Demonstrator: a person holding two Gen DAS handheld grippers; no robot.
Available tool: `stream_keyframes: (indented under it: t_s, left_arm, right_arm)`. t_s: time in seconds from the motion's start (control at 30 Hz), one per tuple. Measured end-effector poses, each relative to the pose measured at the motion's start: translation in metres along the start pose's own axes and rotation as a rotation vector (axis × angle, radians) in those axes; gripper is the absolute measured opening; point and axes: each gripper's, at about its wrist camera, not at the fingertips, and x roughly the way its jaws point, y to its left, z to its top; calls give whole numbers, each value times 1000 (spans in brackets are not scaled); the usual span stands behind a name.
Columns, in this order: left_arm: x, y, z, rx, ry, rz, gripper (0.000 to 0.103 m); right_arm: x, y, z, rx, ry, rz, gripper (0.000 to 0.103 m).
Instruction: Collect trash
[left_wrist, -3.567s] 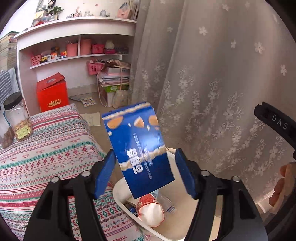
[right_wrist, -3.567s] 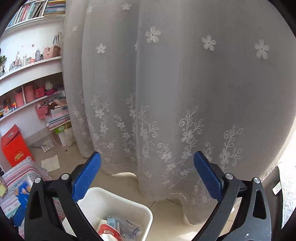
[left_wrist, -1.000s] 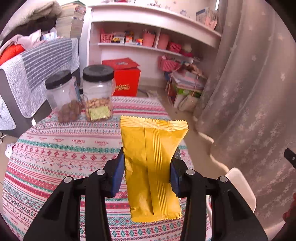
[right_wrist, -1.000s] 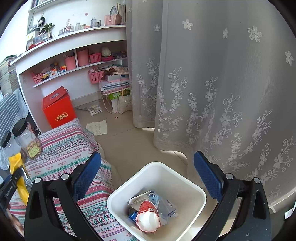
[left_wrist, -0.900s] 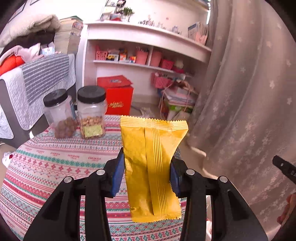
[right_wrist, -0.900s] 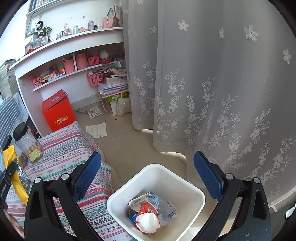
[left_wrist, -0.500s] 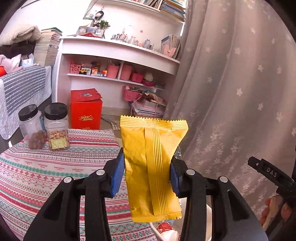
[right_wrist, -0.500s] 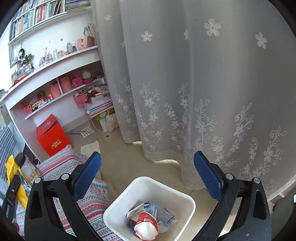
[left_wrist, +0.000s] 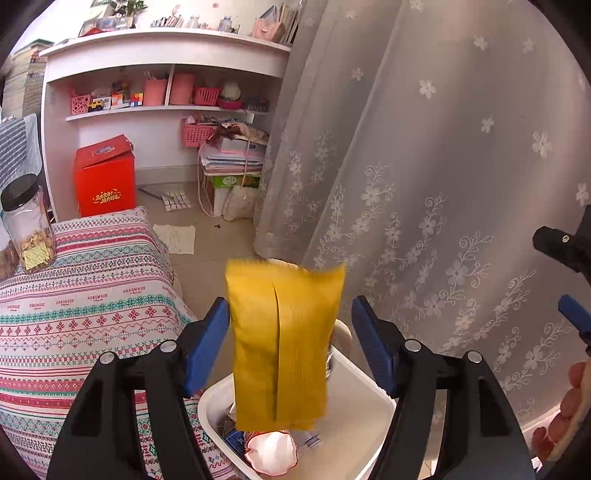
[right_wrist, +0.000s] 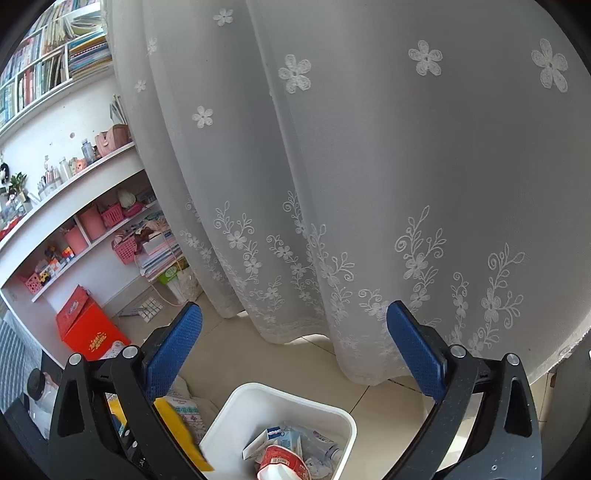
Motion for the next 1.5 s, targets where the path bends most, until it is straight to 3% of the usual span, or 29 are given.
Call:
stream_keyframes:
  t_s: [0.1, 0.2, 0.27, 0.37, 0.53, 0.6, 0.87, 1.0, 1.13, 1.27, 1.5]
  left_arm:
    - [-2, 1, 0, -28, 16, -45, 85]
    - [-16, 4, 5, -35, 6, -64, 89]
    - [-30, 5, 9, -18, -12, -36, 91]
    - [-63, 7, 14, 45, -108, 104, 96]
    - [-143, 0, 13, 177, -387, 405, 96]
    - [-173, 5, 11, 161, -451, 464, 96]
    - [-228, 70, -17, 92, -392, 536, 96]
    - [-230, 106, -40, 63, -310, 518, 96]
    - [-234, 149, -62, -40, -302, 553, 96]
    - [-243, 176, -62, -73, -311, 588, 96]
    - [-239, 197, -58, -102, -280, 580, 96]
  right_arm:
    - [1, -1, 1, 13, 22, 27, 96]
    - [-3, 2, 0, 16, 16, 47, 96]
    - [-10, 4, 0, 16, -8, 59, 96]
    - [-26, 10, -1, 12, -49, 83, 96]
    - [-70, 39, -15, -69, -170, 134, 96]
    - [-87, 51, -25, -100, -190, 166, 96]
    - [-113, 79, -91, -160, -59, 240, 96]
    - [-131, 106, -122, -238, -99, 241, 96]
    - [-141, 128, -149, -318, -155, 249, 96]
    - [-140, 144, -163, -354, -165, 264, 96]
    - [-135, 167, -175, -380, -124, 288, 96]
